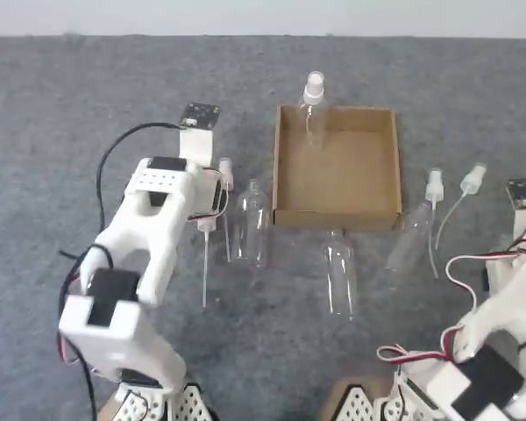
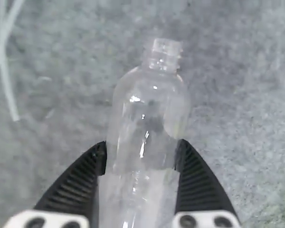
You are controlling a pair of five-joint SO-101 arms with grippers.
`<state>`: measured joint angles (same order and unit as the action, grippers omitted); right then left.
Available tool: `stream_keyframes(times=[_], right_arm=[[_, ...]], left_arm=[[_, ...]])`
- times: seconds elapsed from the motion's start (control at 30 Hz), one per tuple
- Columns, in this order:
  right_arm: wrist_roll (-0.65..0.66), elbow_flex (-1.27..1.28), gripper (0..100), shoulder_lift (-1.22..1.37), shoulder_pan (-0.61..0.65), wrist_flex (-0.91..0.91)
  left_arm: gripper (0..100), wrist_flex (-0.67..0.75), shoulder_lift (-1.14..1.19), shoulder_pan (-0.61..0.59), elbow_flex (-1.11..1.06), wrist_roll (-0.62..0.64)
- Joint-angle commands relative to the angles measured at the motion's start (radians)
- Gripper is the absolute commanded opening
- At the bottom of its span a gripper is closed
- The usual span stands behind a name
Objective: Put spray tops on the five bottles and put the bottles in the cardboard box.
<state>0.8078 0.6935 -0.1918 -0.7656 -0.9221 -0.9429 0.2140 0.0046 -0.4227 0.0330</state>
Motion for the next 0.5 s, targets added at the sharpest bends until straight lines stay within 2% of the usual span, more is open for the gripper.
stream_keyframes(times=[0.0,0.1,0.3,0.47], right_arm=[[0.015,-0.074,5.6,0.005,-0.031,0.051],[0.015,-0.074,5.6,0.036,-0.042,0.073],[0.011,-0.140,5.8,0.122,-0.042,0.068],[0.009,-0.173,14.6,0.180,-0.042,0.068]], left_arm=[[14,0.008,0.041,-0.003,0.076,0.008],[12,-0.020,0.057,-0.002,0.081,0.006],[1,-0.064,0.035,-0.002,0.093,-0.020],[1,-0.114,-0.110,-0.006,0.088,-0.040]])
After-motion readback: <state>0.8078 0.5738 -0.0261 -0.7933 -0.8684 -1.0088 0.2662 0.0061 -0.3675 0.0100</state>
